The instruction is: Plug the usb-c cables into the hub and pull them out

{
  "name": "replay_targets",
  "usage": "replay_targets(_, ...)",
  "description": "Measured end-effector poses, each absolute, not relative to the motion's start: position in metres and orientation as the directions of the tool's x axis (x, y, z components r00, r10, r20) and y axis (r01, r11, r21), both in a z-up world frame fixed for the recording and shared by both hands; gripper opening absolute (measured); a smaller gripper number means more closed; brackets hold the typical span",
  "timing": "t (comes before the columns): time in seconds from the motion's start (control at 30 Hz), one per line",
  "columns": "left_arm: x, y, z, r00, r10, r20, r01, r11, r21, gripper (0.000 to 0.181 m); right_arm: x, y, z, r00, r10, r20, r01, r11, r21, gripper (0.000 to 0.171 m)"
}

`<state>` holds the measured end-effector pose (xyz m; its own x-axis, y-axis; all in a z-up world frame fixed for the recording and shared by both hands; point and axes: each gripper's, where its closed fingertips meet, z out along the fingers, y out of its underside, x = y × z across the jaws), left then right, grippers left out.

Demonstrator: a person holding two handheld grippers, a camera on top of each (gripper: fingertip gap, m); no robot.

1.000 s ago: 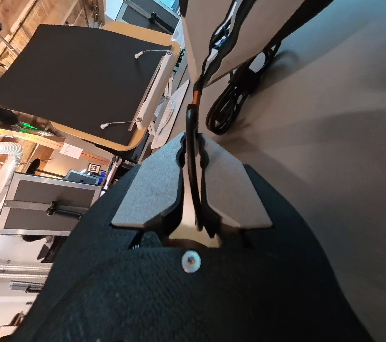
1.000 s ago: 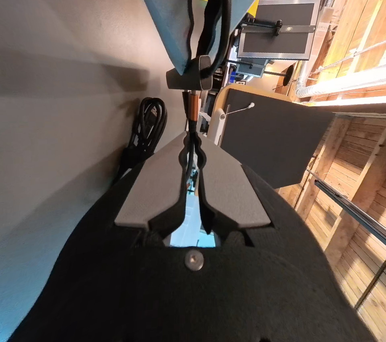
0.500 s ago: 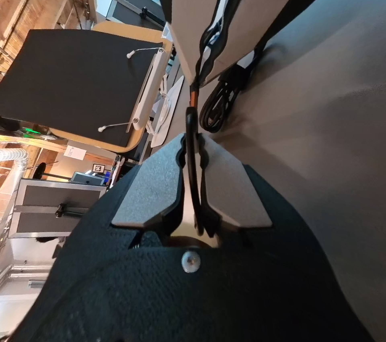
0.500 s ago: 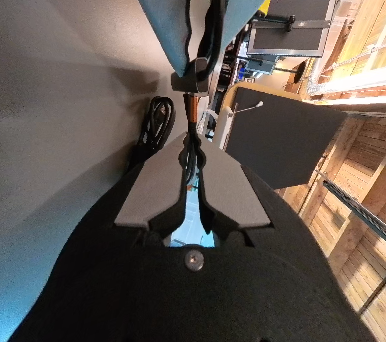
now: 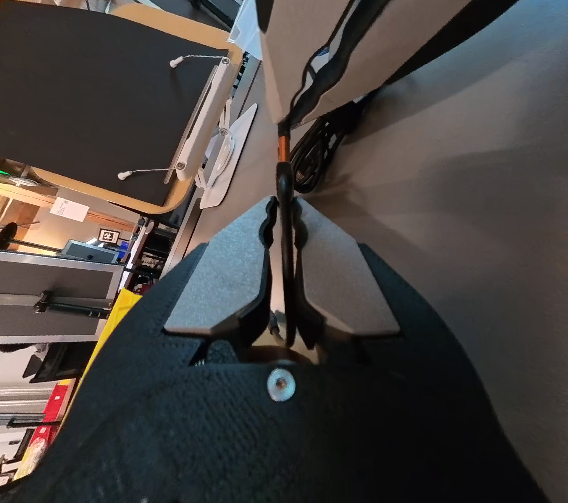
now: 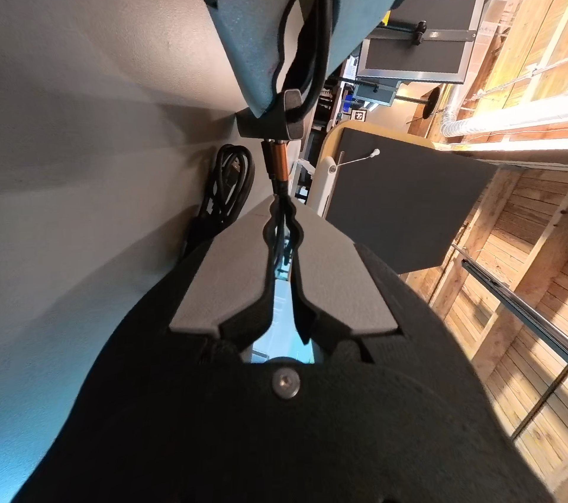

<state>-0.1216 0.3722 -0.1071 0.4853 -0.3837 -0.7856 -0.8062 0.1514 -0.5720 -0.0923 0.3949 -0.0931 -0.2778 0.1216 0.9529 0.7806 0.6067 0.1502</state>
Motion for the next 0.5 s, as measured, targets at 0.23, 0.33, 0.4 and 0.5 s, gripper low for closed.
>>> replay_targets(0.23,-0.1233,0.3724,-0.1074,0.492,-0.382,-0.782,-0.806,0.14,-0.576,0.005,-0.0939,0.3939,-0.0965,-0.258,0.142,0.956,0.788,0.603,0.123,0.0)
replay_targets(0.33,-0.1229,0.3721,-0.1074,0.491,-0.383,-0.782,-0.806,0.142,-0.575,0.005,-0.0941,0.3931,-0.0961,-0.251,0.144,0.957,0.784,0.611,0.113,0.0)
replay_targets(0.4,-0.1229,0.372,-0.1078,0.489,-0.383,-0.784,-0.807,0.142,-0.573,0.005,-0.0944,0.3928,-0.0966,-0.257,0.126,0.958,0.774,0.62,0.126,0.0)
replay_targets(0.5,-0.1229,0.3717,-0.1089,0.476,-0.382,-0.792,-0.816,0.144,-0.56,0.005,-0.0946,0.3918,-0.098,-0.277,0.092,0.956,0.751,0.641,0.156,0.0)
